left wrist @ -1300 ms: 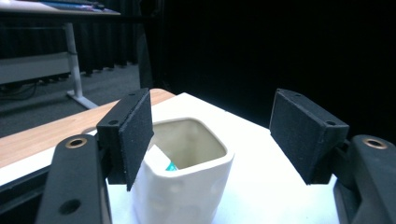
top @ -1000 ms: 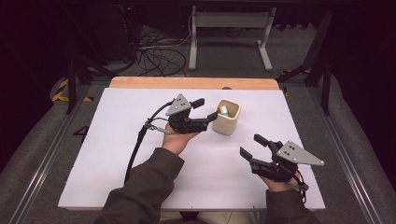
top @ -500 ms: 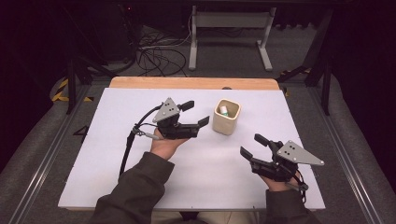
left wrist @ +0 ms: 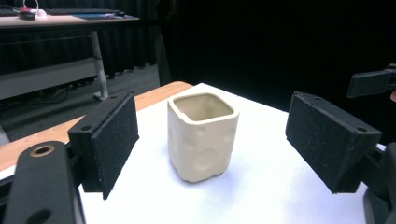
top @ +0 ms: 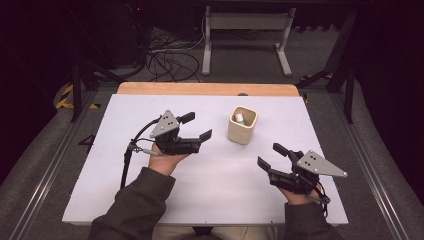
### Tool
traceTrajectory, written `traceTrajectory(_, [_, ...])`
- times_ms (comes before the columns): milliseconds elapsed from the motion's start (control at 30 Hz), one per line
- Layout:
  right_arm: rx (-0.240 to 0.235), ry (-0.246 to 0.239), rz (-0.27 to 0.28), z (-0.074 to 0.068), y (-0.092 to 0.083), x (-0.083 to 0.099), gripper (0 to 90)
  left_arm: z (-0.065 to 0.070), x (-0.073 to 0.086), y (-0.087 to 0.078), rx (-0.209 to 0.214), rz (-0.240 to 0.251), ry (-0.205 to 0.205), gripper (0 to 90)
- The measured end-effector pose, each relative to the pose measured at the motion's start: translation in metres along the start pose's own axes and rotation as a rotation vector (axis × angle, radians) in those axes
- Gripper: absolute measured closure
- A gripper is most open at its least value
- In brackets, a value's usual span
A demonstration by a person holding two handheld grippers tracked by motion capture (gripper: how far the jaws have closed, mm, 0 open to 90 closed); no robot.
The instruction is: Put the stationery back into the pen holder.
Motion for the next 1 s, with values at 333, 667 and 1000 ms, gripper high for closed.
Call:
traceTrajectory(333, [-0.001, 0.006, -0.002, 0.001, 0.0, 0.0, 29.5, 0.0, 0.006, -0.014, -0.011, -0.014, 0.006, 15.0])
traceTrajectory(667, [0.002, 0.01, -0.002, 0.001, 0.0, 0.001, 29.1, -0.001, 0.01, -0.032, -0.015, -0.021, 0.005, 14.3])
traceTrajectory(1000, [0.004, 0.02, 0.001, 0.002, 0.0, 0.001, 28.1, 0.0, 0.02, -0.045, -0.009, -0.019, -0.017, 14.2])
Point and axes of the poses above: each handheld gripper's, and its own axes: y roughly forward along the jaws, x roughly out of its underside, z roughly to its right, the point moved 3 cm from there along y, roughly forward along the jaws, and after that the axes turned 2 degrees about z, right-handed, at the moved point
